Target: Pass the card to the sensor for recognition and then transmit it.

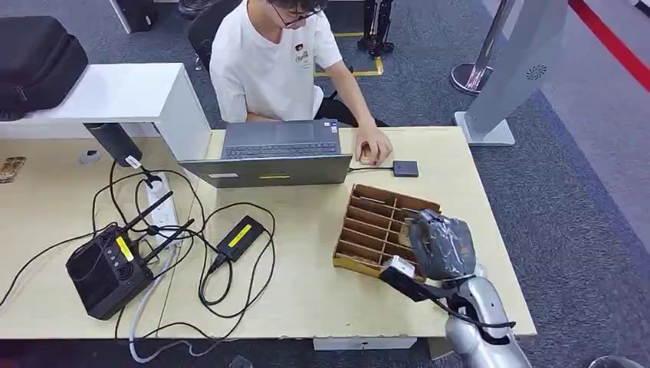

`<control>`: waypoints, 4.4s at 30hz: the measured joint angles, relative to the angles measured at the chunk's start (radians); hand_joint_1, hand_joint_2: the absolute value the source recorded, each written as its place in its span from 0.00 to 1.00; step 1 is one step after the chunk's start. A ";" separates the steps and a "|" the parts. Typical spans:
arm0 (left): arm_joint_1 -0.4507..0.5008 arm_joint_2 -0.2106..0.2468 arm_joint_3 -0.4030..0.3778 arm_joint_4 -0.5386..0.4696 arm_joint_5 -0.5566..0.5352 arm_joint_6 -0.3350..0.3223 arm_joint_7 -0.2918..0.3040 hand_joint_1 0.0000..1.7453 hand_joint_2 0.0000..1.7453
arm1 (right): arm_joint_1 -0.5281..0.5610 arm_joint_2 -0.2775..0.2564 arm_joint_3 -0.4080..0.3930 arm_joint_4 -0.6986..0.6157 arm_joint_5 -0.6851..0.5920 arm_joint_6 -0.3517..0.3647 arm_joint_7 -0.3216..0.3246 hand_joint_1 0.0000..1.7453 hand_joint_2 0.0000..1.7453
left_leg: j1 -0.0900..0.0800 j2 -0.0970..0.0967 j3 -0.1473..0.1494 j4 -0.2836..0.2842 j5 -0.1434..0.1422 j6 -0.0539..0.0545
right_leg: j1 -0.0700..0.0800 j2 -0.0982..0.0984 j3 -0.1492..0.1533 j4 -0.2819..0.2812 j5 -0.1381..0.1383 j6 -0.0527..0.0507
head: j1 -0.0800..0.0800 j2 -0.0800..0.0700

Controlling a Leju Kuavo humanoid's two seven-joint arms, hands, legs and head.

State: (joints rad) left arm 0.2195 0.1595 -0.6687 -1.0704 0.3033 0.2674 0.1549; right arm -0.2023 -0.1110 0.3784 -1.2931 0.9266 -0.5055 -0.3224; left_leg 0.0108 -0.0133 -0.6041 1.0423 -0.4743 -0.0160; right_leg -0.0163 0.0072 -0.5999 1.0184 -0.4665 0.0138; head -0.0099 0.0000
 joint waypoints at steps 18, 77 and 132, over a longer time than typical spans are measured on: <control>-0.066 -0.042 0.008 0.092 -0.072 -0.100 -0.013 0.00 1.00 | -0.291 0.039 0.079 -0.113 -0.006 0.063 0.058 1.00 1.00 | 0.000 0.000 0.000 0.000 0.001 -0.001 | 0.000 0.000 0.000 0.001 0.001 0.000 | 0.000 0.000; -0.275 -0.158 0.075 0.357 -0.286 -0.323 0.025 0.00 1.00 | -0.752 0.291 0.037 0.807 0.638 -0.184 0.449 1.00 1.00 | 0.000 -0.004 -0.001 0.000 0.010 -0.002 | 0.000 -0.003 -0.001 0.001 0.008 -0.001 | 0.000 0.000; -0.298 -0.209 0.130 0.423 -0.304 -0.362 -0.002 0.00 1.00 | -0.784 0.311 0.071 0.809 0.604 -0.175 0.442 0.00 1.00 | 0.000 -0.003 -0.011 0.000 0.018 -0.001 | 0.000 -0.003 -0.011 0.001 0.016 -0.001 | 0.000 0.000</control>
State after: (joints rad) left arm -0.0784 -0.0492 -0.5386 -0.6470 -0.0008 -0.0946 0.1533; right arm -0.9863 0.2004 0.4490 -0.4841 1.5309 -0.6810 0.1194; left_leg 0.0108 -0.0168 -0.6149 1.0426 -0.4563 -0.0167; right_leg -0.0164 0.0040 -0.6112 1.0190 -0.4507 0.0125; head -0.0096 0.0000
